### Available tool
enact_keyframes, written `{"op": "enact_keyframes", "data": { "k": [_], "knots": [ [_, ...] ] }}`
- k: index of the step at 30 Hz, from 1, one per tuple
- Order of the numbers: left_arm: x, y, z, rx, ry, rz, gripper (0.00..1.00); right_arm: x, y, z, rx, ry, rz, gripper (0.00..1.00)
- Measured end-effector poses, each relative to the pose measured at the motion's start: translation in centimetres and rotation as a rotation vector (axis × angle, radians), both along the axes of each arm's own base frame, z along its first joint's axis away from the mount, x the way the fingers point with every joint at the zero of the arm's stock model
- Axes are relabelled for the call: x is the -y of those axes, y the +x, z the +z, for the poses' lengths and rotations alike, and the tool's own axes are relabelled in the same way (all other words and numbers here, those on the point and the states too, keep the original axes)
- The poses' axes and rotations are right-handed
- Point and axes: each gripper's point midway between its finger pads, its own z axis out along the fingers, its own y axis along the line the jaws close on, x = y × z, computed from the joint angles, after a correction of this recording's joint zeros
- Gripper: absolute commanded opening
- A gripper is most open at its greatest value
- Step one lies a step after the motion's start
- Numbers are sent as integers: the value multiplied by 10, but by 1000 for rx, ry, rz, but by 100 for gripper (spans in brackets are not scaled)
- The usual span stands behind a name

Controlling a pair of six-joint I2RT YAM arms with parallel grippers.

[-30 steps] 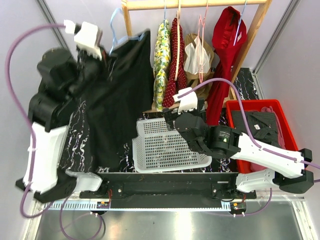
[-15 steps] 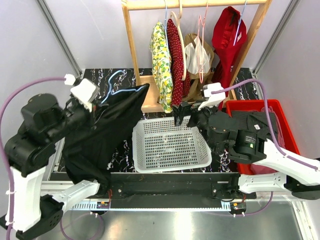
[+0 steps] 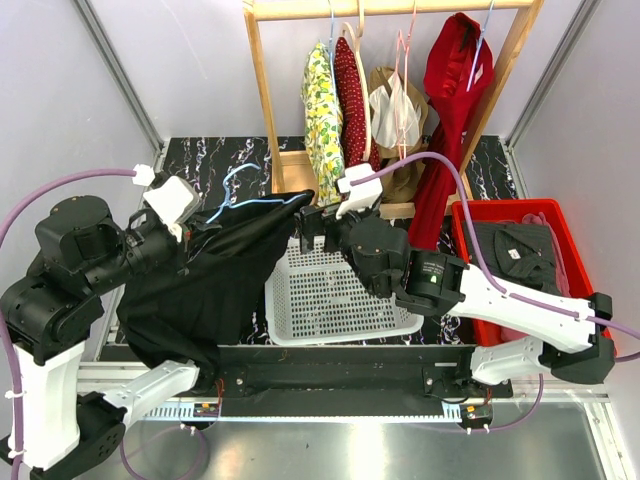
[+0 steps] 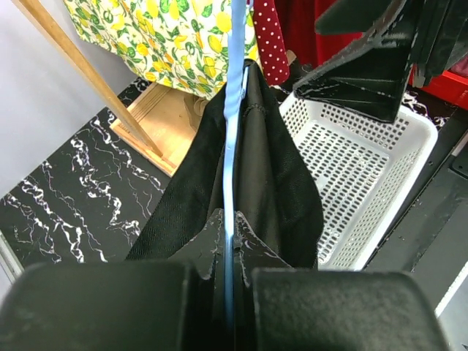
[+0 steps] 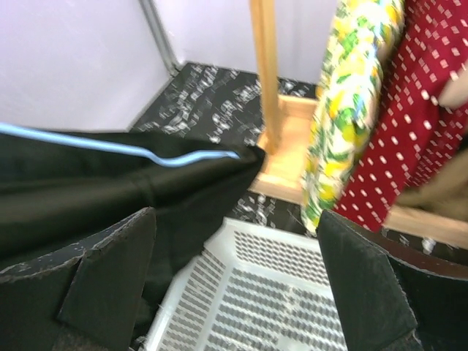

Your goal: Remove the skirt from the hanger

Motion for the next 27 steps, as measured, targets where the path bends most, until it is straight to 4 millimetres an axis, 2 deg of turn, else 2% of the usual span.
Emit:
{"op": "enact_keyframes", "data": {
  "k": [5,9,12,15,17,19,20,22,24,25,27],
  "knots": [
    [0,0,0,5,5,-2,0,-13,1,17,12,74,50,100],
    [0,1,-1,1,6,-2,0,-33,-1,18,-16,129,114,99],
    [1,1,-2,-2,6,-4,0,-57,-4,8,-58,152,169,89],
    [2,2,-1,-1,5,-6,0,-79,-6,-15,-112,142,209,77],
    [2,3,0,-1,6,-6,0,-86,-8,-23,-135,139,224,75],
    [2,3,1,1,5,-5,0,-90,-10,-28,-161,149,241,68],
    [2,3,1,1,5,-5,0,-91,-10,-28,-168,158,243,63],
    [2,2,2,5,3,-5,0,-93,-10,-26,-179,178,255,42],
    [2,2,3,6,2,-5,0,-94,-10,-26,-190,195,260,19],
    [2,2,3,7,2,-5,0,-94,-9,-25,-194,205,263,1],
    [1,2,4,10,0,-5,0,-95,-7,-23,-196,221,261,0]
  ]
}}
